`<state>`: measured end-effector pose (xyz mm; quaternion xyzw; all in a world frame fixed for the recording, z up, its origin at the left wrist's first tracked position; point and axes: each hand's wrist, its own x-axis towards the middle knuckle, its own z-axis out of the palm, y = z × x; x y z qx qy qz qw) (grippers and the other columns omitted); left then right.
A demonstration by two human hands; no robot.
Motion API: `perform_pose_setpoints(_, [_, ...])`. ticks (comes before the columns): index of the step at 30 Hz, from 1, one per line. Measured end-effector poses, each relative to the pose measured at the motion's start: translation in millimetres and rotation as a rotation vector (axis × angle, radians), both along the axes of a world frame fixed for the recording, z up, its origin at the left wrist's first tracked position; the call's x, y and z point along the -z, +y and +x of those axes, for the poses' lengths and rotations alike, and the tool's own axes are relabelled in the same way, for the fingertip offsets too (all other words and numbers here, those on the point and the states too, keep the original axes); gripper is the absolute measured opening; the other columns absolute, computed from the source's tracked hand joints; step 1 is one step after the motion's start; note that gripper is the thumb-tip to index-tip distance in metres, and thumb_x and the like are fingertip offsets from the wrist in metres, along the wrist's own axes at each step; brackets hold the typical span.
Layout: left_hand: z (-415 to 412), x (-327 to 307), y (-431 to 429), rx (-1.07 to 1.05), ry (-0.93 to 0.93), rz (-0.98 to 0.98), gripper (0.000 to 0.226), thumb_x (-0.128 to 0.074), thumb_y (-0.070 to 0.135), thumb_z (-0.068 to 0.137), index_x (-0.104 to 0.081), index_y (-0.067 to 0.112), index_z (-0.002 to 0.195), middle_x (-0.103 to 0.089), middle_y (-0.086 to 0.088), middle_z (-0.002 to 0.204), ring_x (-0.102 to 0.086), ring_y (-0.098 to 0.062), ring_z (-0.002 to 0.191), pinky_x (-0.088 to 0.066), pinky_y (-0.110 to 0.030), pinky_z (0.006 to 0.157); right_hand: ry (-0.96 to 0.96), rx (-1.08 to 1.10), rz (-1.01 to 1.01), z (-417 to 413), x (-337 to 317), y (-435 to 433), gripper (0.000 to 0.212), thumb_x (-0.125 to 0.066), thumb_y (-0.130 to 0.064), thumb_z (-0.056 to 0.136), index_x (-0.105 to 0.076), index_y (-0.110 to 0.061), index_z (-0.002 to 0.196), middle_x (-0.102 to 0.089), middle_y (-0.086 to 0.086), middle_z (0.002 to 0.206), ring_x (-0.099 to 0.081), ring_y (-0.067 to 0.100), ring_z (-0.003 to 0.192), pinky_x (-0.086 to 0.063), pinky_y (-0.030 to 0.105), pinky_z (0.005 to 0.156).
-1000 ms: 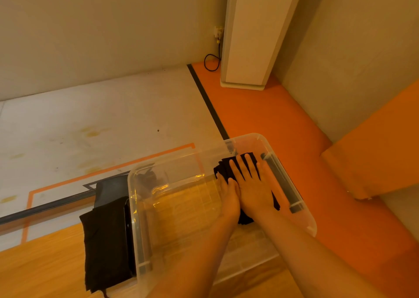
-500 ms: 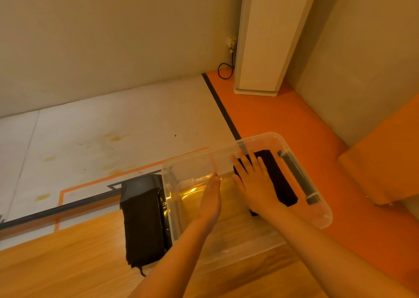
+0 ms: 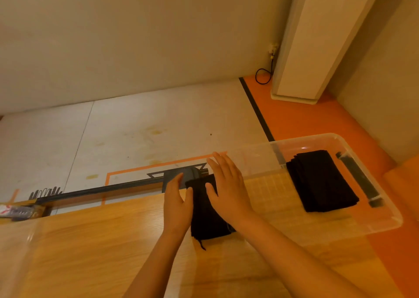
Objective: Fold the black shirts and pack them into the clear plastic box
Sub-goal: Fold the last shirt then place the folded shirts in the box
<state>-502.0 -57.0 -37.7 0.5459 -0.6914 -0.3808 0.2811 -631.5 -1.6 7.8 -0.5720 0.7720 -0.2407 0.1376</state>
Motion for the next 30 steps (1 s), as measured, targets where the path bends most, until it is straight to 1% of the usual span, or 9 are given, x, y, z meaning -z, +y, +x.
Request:
perform_pose_setpoints(4, [27, 24, -1, -0.002, -0.045, 0.182, 0.056, -0.057, 0.019, 0.096, -0.033, 0.012, 0.146, -0.039, -0.010, 0.148, -0.042, -0.023, 0.131, -0.040, -0.038, 0.106, -0.030, 0.017, 0.122, 44, 22, -7, 0.060, -0.038, -0.035, 0.102, -0.010, -0.024, 0.154, 0.005, -0.005, 0.162, 0.010, 0.015, 0.148, 0.001, 0.035, 0.120])
perform_pose_setpoints(8, [32, 41, 0, 0.005, -0.058, 0.425, 0.065, -0.057, 0.026, 0.097, -0.024, 0.010, 0.150, -0.031, -0.015, 0.152, -0.038, -0.029, 0.136, -0.038, -0.042, 0.110, -0.060, 0.144, 0.263, 62, 53, -5, 0.064, -0.035, -0.037, 0.102, -0.001, -0.020, 0.154, 0.009, 0.000, 0.162, 0.016, 0.017, 0.147, 0.008, 0.030, 0.113])
perform_pose_setpoints(10, [28, 45, 0, -0.001, -0.037, 0.494, 0.066, -0.056, 0.027, 0.097, -0.022, 0.009, 0.151, -0.032, -0.015, 0.152, -0.037, -0.030, 0.137, -0.037, -0.039, 0.109, -0.021, 0.176, 0.318, 67, 65, -4, 0.066, -0.032, -0.038, 0.103, 0.006, -0.017, 0.153, 0.015, 0.003, 0.161, 0.023, 0.017, 0.143, 0.011, 0.029, 0.110])
perform_pose_setpoints(15, [17, 51, -3, -0.046, -0.012, 0.589, 0.060, -0.049, 0.024, 0.100, -0.023, 0.006, 0.151, -0.040, -0.017, 0.147, -0.042, -0.030, 0.133, -0.039, -0.037, 0.105, -0.029, 0.276, 0.338, 76, 77, -9, 0.067, -0.029, -0.038, 0.104, 0.011, -0.015, 0.152, 0.018, 0.005, 0.160, 0.027, 0.017, 0.139, 0.009, 0.030, 0.112])
perform_pose_setpoints(19, [15, 53, -5, -0.069, -0.043, 0.587, 0.054, -0.047, 0.022, 0.101, -0.027, 0.006, 0.149, -0.047, -0.015, 0.141, -0.049, -0.027, 0.127, -0.043, -0.035, 0.102, 0.006, 0.278, 0.365, 81, 80, -11, 0.065, -0.026, -0.036, 0.104, 0.012, -0.013, 0.152, 0.020, 0.007, 0.159, 0.022, 0.022, 0.145, 0.009, 0.033, 0.115])
perform_pose_setpoints(22, [14, 52, -6, -0.062, -0.049, 0.603, 0.052, -0.049, 0.024, 0.101, -0.032, 0.007, 0.147, -0.050, -0.013, 0.139, -0.049, -0.026, 0.126, -0.042, -0.030, 0.096, -0.010, 0.318, 0.379, 81, 81, -10, 0.067, -0.029, -0.037, 0.104, 0.012, -0.014, 0.152, 0.021, 0.005, 0.159, 0.020, 0.021, 0.146, 0.001, 0.032, 0.118])
perform_pose_setpoints(27, [12, 53, -9, -0.092, -0.006, 0.652, 0.049, -0.056, 0.028, 0.097, -0.044, 0.006, 0.140, -0.053, -0.013, 0.136, -0.051, -0.027, 0.124, -0.045, -0.040, 0.104, -0.011, 0.304, 0.407, 80, 86, -11, 0.066, -0.029, -0.032, 0.104, 0.013, -0.013, 0.151, 0.023, 0.005, 0.158, 0.023, 0.021, 0.145, 0.009, 0.031, 0.115])
perform_pose_setpoints(29, [10, 55, -11, -0.109, 0.011, 0.699, 0.046, -0.059, 0.029, 0.095, -0.052, 0.005, 0.133, -0.060, -0.013, 0.127, -0.057, -0.026, 0.116, -0.050, -0.038, 0.097, -0.027, 0.290, 0.418, 78, 90, -11, 0.065, -0.030, -0.030, 0.105, 0.012, -0.013, 0.151, 0.024, 0.005, 0.158, 0.023, 0.021, 0.145, 0.007, 0.033, 0.117])
perform_pose_setpoints(30, [8, 56, -12, -0.123, 0.040, 0.732, 0.041, -0.061, 0.029, 0.094, -0.057, 0.004, 0.126, -0.064, -0.013, 0.118, -0.060, -0.025, 0.109, -0.053, -0.035, 0.090, -0.024, 0.282, 0.419, 78, 92, -11, 0.064, -0.029, -0.029, 0.105, 0.011, -0.013, 0.152, 0.023, 0.005, 0.158, 0.023, 0.021, 0.144, 0.006, 0.034, 0.117])
